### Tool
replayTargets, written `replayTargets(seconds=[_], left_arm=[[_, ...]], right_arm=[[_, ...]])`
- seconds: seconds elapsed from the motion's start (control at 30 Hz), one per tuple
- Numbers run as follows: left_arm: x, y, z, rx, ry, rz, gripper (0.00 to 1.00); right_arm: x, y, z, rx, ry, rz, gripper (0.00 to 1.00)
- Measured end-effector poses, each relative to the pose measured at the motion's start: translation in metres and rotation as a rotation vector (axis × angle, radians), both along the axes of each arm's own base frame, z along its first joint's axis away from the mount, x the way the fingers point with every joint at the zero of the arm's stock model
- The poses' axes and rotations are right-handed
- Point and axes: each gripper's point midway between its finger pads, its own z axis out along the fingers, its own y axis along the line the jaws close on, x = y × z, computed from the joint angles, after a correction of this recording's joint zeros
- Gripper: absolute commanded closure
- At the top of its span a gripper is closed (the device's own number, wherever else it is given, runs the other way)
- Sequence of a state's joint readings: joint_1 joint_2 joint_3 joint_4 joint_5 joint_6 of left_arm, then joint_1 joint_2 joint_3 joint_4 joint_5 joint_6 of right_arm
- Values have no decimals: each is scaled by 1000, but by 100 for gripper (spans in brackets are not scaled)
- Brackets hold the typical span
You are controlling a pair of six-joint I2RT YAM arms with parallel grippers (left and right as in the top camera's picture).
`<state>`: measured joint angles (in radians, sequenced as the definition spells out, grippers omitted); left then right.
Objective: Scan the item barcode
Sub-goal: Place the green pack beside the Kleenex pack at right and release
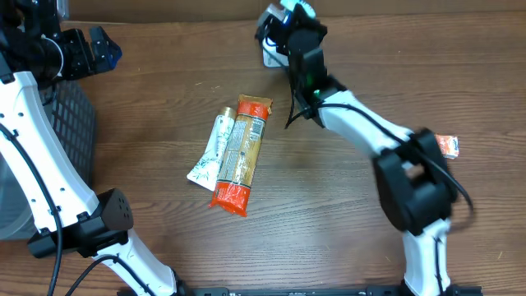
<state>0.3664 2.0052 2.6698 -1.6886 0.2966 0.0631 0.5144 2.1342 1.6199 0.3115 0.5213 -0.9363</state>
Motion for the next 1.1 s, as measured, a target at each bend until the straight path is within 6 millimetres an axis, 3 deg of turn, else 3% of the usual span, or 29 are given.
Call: replayTargets(seconds=[0.2,0.3,0.37,0.57,0.77,1.03,1.07,1.1], left_arm=[[0,0,0,0,0,0,0],[0,0,0,0,0,0,0],[0,0,0,0,-1,1,0],[0,0,0,0,-1,0,0],[0,0,0,1,-1,0,1],[0,0,0,0,0,0,1],[0,0,0,0,-1,0,1],[0,0,0,0,-1,0,0]], right_arm=[[-75,-19,67,430,187,-83,96],[-109,-51,79,677,307,-170,96],[-124,-85,74,833,394,-271,96],[-147,-188,12,1135,591,-670,96],[-159,-269,-64,1269,619,-924,96],[-165,-327,-133,1227,610,-985,96],[-168,-333,-141,1219,622,-1002,91],[-172,-337,-150,1210,638,-1019,77]])
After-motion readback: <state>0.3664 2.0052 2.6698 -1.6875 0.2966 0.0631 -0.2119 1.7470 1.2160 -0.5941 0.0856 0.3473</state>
